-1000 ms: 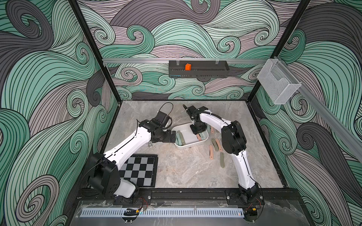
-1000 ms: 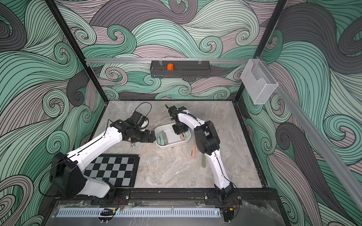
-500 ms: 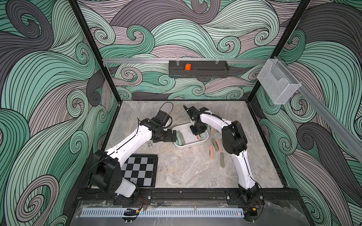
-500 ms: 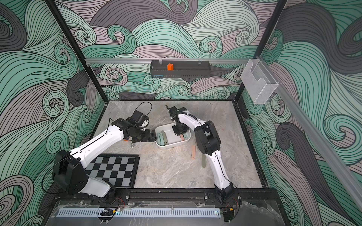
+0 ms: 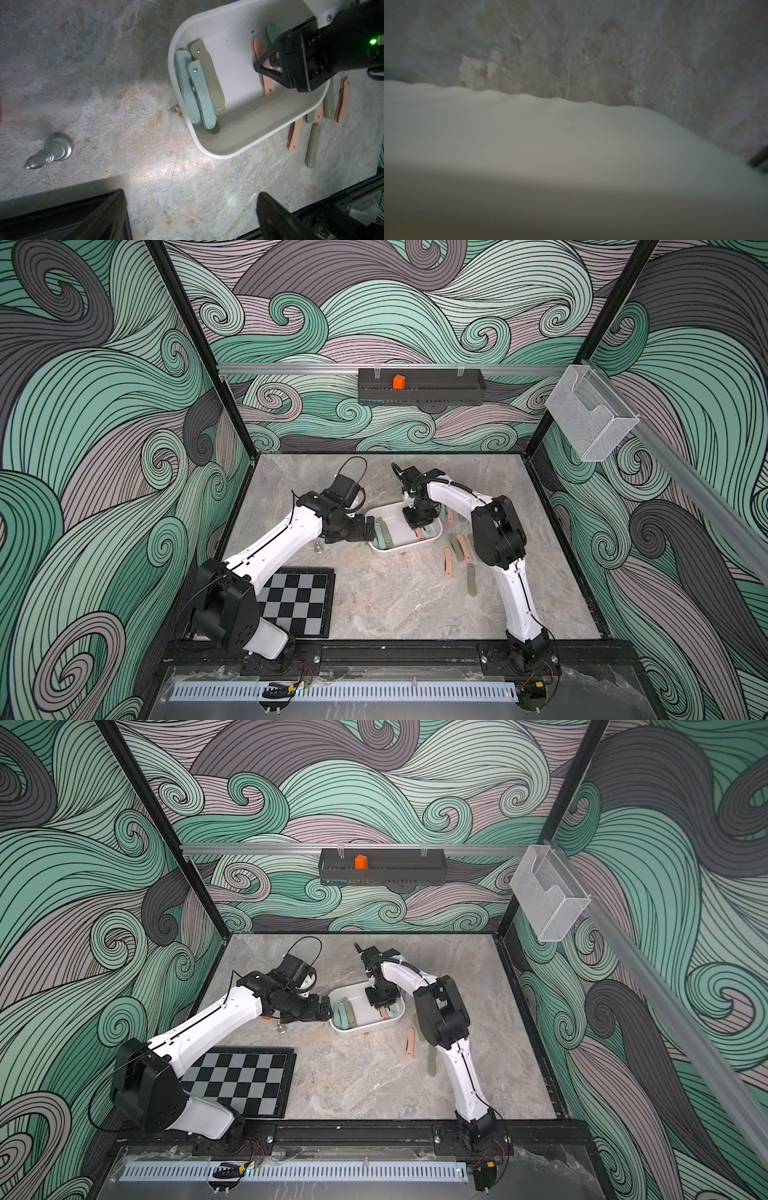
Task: Take the fruit knife out of the storage box
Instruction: Pick up the fruit knife from the storage box.
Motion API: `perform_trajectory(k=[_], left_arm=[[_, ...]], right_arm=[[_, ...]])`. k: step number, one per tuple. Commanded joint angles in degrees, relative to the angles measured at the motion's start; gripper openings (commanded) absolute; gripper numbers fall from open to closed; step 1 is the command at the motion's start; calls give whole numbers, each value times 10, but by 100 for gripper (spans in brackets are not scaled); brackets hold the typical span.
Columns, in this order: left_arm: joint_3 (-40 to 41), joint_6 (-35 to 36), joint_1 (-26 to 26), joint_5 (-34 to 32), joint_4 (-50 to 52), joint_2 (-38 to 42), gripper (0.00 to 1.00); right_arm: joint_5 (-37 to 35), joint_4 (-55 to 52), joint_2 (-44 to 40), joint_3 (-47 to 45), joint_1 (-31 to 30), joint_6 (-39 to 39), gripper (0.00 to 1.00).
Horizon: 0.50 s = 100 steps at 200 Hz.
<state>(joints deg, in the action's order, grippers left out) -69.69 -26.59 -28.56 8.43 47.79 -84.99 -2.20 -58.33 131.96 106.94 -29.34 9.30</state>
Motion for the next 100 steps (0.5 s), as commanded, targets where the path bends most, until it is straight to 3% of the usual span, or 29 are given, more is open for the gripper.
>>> perform_trajectory(k=[1, 20, 64, 100], left_arm=[[1, -7, 3, 13, -4, 14, 99], [1, -8, 3, 15, -2, 14, 99], [-9, -1, 3, 10, 8, 19, 99], [-21, 7, 3, 10, 17, 20, 99]], right_arm=[[18, -7, 7, -17, -5, -2, 37], [17, -7, 14, -15, -8, -2, 40], [-16, -19, 24, -1, -18, 5, 20], [-30, -34, 27, 29, -22, 10, 18]])
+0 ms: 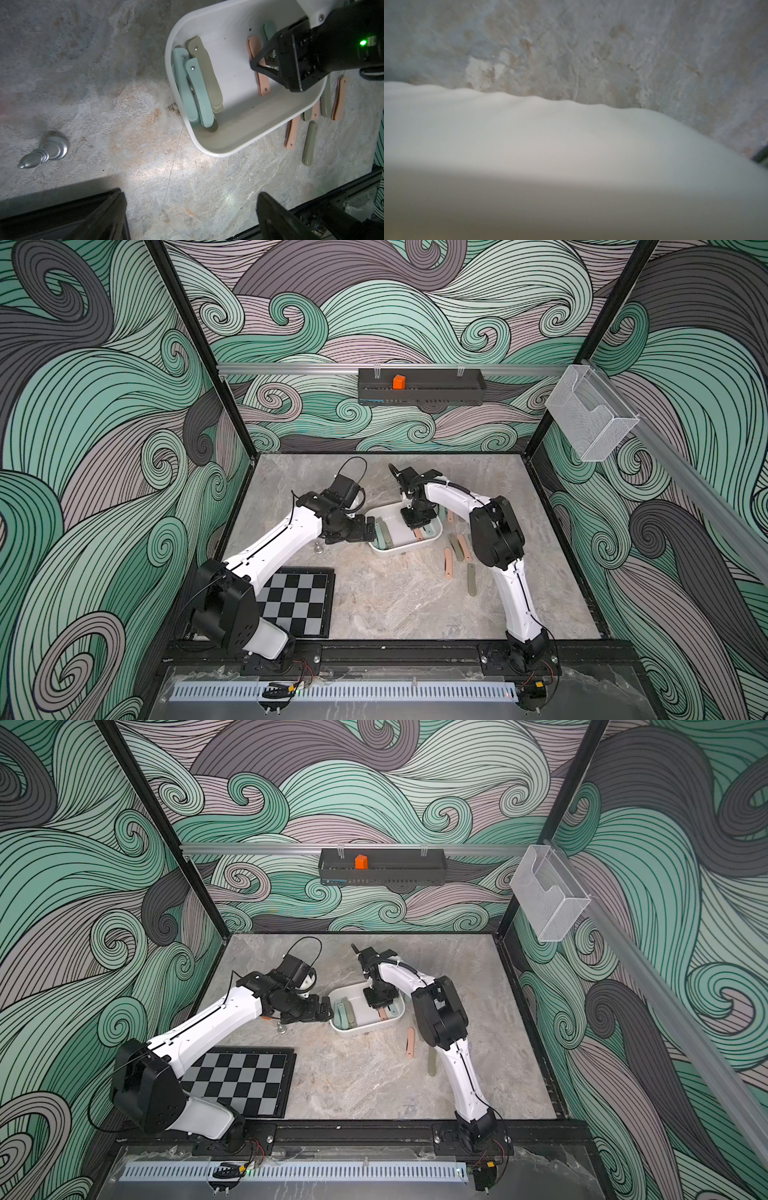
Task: Take the fruit knife out of the storage box
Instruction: Pick up the fruit knife from the storage box, then place the fruit knife at the center of the board.
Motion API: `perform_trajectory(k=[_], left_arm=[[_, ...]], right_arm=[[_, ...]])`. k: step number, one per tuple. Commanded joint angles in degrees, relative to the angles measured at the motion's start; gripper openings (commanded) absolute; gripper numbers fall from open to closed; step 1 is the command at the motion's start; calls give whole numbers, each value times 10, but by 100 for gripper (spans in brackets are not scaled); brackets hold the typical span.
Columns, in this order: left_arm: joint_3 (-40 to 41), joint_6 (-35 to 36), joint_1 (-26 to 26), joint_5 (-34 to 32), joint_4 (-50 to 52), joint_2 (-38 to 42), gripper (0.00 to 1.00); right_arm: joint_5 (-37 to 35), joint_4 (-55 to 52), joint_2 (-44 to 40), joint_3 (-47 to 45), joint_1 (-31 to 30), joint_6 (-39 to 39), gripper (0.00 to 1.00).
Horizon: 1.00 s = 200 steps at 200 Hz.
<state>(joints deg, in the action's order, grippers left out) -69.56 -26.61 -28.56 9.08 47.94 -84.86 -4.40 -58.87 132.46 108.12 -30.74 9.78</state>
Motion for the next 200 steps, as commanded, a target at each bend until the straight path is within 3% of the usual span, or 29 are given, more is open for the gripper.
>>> perform_trajectory(k=[1, 103, 200], left_arm=[[-23, 8, 3, 3, 16, 19, 99], [-52, 27, 3, 10, 14, 15, 99], [-54, 19, -33, 32, -15, 1, 99]], right_arm=[[-8, -29, 22, 18, -8, 6, 18], [-34, -65, -38, 76, -7, 16, 19], [-39, -64, -153, -11, 35, 43, 20]])
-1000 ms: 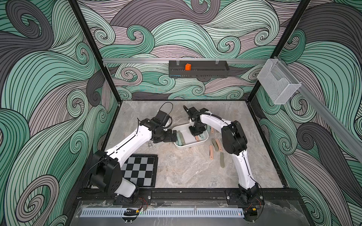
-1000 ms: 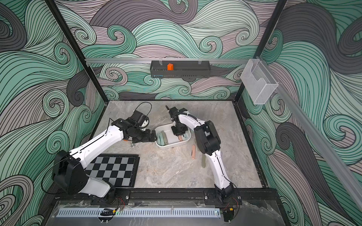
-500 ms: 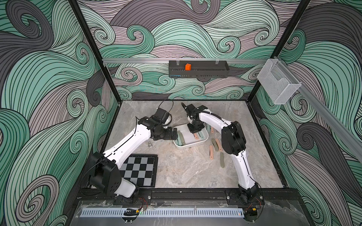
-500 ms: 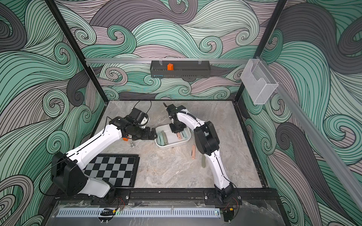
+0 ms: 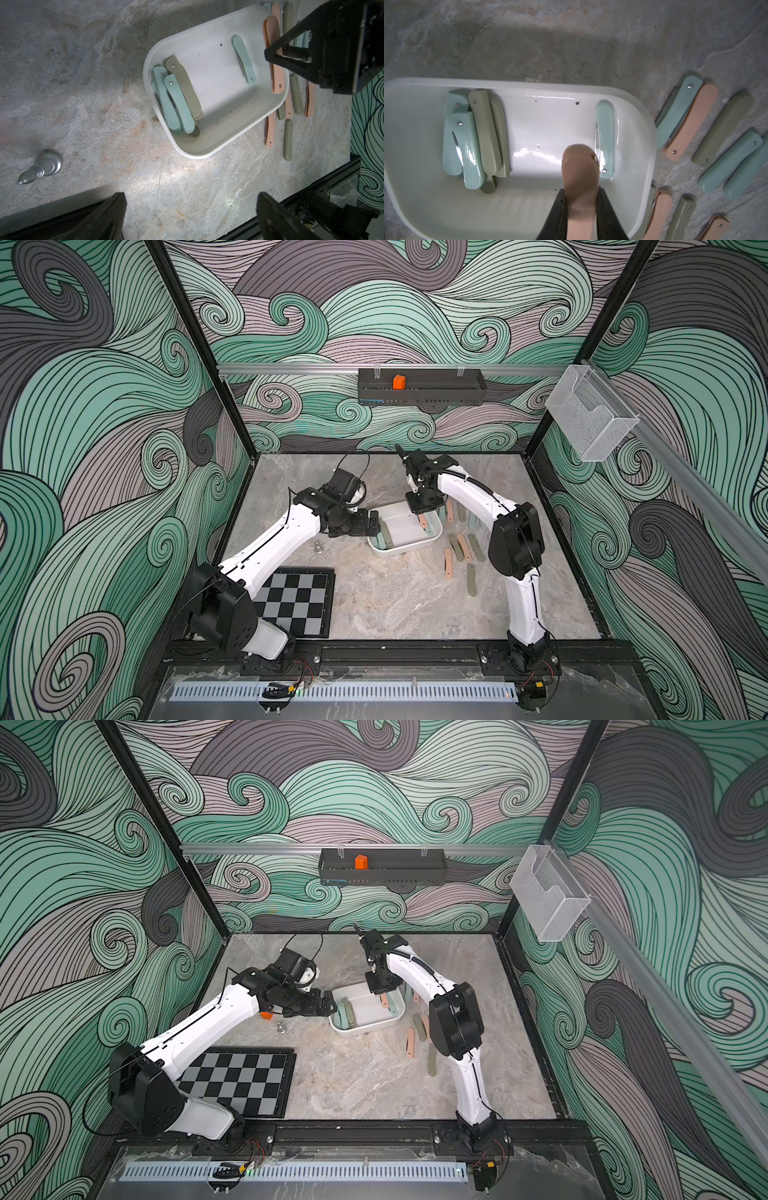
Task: Take the fruit knife out of the storage box
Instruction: Place the fruit knife at the center of the board.
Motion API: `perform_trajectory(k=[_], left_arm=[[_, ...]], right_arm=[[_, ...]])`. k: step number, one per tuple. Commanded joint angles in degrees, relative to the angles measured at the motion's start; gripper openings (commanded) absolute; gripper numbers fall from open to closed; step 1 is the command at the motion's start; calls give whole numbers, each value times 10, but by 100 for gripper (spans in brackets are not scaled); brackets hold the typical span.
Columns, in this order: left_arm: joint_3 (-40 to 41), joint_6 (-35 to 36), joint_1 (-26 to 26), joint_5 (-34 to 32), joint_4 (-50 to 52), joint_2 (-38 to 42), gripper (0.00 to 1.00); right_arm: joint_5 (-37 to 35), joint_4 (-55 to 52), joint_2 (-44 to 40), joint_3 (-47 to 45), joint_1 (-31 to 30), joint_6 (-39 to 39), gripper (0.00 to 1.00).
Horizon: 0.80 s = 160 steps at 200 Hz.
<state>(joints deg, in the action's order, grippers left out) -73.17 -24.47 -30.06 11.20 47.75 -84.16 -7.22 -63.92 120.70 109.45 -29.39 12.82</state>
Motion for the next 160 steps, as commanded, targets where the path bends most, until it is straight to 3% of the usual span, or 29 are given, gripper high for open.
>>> perform_trajectory(k=[1, 81, 160], left_arm=[[-18, -3, -19, 10, -14, -6, 99], [-93, 0, -112, -8, -22, -80, 99], [-104, 12, -130, -13, -12, -98, 99]], right_arm=[[-11, -14, -37, -25, 23, 13, 20], [-25, 23, -175, -189, 150, -4, 20], [-24, 59, -176, -301, 269, -6, 22]])
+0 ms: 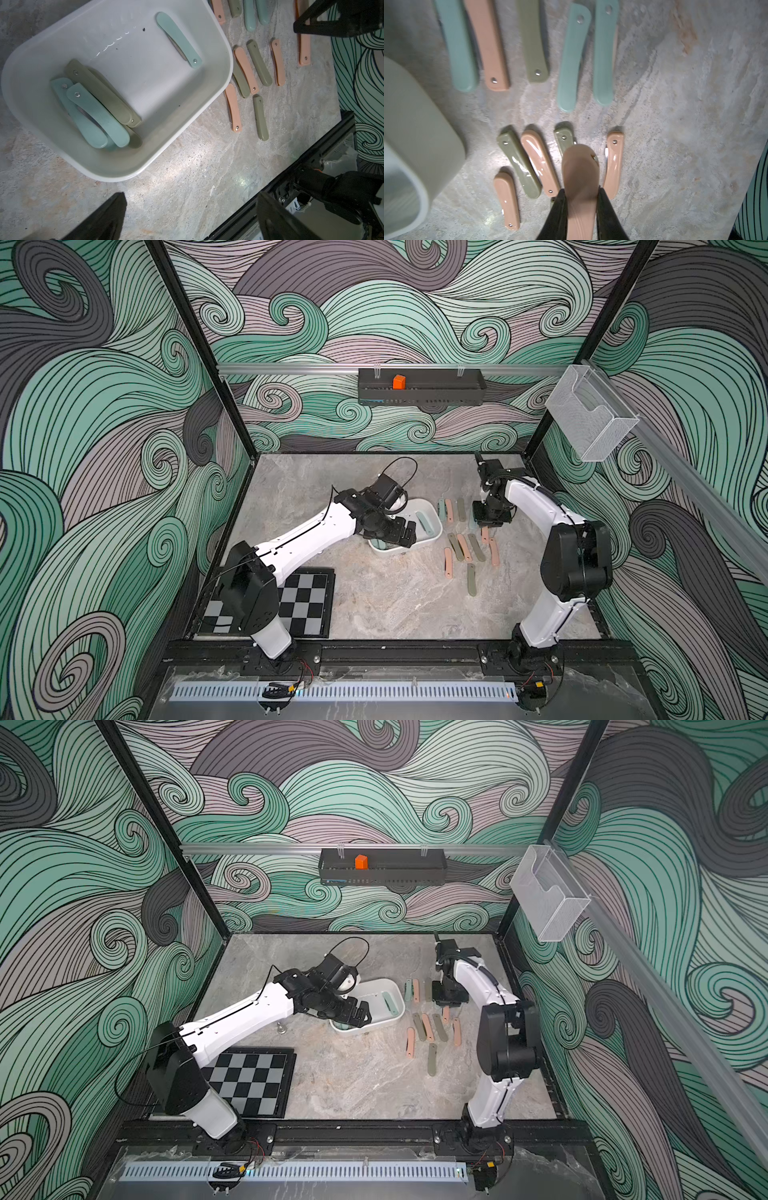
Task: Take the fruit knife out of the storage box
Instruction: Place the fruit knife at the center of the board.
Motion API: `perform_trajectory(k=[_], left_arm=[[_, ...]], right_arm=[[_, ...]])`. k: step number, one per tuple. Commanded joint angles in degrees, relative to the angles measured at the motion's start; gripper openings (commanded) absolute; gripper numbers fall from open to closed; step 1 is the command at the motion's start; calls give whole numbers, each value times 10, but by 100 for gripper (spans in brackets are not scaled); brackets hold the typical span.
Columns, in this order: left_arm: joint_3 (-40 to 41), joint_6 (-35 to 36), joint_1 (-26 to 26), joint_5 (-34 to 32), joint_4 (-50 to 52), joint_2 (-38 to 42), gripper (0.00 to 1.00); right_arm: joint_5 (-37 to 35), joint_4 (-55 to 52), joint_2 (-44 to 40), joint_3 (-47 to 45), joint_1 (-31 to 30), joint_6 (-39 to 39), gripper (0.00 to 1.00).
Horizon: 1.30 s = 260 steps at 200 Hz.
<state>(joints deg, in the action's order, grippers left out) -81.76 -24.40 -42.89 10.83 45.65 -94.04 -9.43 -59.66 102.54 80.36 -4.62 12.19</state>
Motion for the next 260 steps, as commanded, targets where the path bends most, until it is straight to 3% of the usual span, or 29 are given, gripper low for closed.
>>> perform_trajectory(k=[1, 109, 207, 231, 260], left_arm=[[-18, 12, -2, -9, 9, 0, 99], [-11, 26, -1, -13, 20, -13, 99], [-11, 33, 1, -32, 36, -10, 99], [-6, 33, 2, -34, 35, -6, 99], [-1, 33, 3, -36, 33, -2, 99]], right_arm=[[-2, 17, 6, -10, 21, 0, 22], [33, 59, 56, -83, 21, 1, 20], [13, 55, 82, -86, 23, 0, 22], [15, 53, 79, -87, 23, -1, 26], [21, 54, 52, -86, 20, -1, 42]])
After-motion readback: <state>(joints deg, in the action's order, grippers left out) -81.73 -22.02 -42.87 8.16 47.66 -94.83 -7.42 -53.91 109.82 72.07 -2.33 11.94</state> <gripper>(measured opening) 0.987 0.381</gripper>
